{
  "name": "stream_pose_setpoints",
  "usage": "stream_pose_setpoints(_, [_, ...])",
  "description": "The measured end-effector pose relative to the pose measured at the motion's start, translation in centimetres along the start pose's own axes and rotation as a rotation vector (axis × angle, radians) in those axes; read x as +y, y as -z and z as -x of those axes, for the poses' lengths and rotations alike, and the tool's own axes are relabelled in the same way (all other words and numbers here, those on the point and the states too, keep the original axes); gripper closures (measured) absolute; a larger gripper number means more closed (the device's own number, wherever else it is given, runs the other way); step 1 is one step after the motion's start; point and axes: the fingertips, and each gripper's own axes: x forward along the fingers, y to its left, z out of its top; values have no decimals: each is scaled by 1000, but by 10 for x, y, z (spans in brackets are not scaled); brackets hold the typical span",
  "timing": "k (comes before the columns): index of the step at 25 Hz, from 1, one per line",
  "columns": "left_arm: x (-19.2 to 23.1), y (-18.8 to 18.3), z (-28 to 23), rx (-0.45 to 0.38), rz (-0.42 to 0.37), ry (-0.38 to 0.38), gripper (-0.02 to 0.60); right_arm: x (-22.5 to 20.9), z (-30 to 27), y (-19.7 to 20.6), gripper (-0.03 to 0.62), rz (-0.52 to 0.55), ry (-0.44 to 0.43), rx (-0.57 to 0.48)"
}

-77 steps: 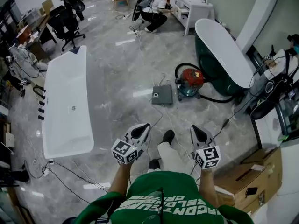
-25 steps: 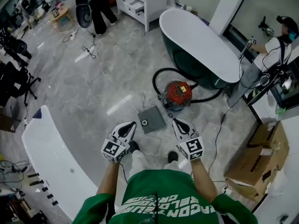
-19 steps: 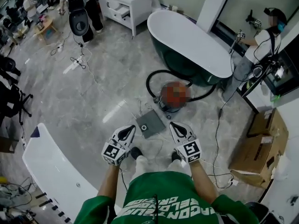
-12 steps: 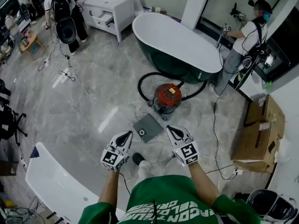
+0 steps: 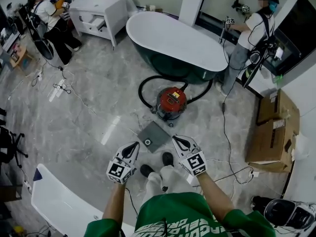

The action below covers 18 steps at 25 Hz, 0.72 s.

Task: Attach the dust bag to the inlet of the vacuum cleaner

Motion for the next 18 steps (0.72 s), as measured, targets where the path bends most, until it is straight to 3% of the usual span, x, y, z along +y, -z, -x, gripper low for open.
stream_pose_setpoints(12, [21,51,-48,50,30,-33,577,-42,-51,48,586,1,-50,29])
stream_pose_setpoints(18, [37,103,-60,73,34,-66,577,-43,-91,92,586,38,-126,49])
